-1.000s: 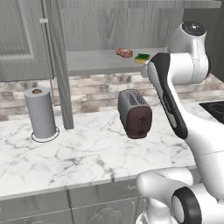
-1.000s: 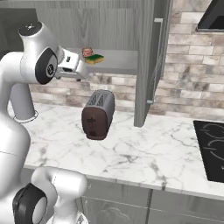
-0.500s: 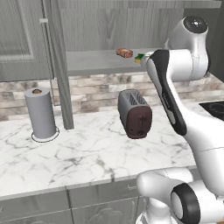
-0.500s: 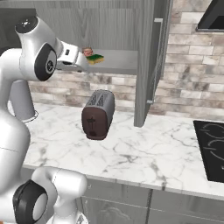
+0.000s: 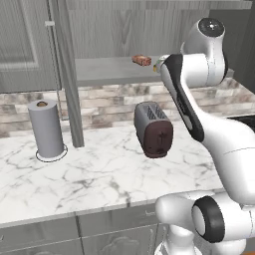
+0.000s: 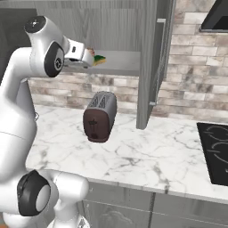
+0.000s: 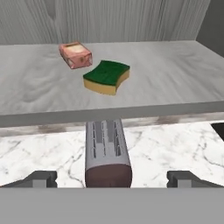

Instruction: Locate and retrieve the bar soap and sponge from the cabinet. Place them next to the sink.

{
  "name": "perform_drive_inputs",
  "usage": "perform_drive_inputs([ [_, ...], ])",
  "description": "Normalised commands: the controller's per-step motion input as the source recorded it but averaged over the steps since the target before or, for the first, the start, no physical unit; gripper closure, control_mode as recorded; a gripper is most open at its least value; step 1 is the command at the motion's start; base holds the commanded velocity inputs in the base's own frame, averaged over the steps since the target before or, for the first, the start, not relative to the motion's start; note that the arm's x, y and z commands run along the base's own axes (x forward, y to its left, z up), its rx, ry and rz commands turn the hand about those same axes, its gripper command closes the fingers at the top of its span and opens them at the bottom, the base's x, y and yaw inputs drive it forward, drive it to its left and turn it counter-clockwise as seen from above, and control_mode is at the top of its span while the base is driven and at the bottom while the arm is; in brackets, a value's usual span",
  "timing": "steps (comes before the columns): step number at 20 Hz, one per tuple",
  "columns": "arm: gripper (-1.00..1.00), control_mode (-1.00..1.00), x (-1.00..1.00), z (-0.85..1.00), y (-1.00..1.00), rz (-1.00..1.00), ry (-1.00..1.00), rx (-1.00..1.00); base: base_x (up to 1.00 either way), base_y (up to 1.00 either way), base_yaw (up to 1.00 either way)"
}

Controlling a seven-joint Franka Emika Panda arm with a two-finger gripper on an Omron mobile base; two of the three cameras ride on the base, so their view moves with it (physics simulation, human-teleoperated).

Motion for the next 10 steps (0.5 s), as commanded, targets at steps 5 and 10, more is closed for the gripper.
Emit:
perform_drive_inputs([
  [5, -1.00, -1.00, 0.46, 0.01, 0.00, 0.00, 0.00, -0.02, 0.00, 0.00, 0.00],
  [10, -1.00, -1.00, 0.42, 0.00, -0.02, 0.01, 0.00, -0.01, 0.00, 0.00, 0.00],
])
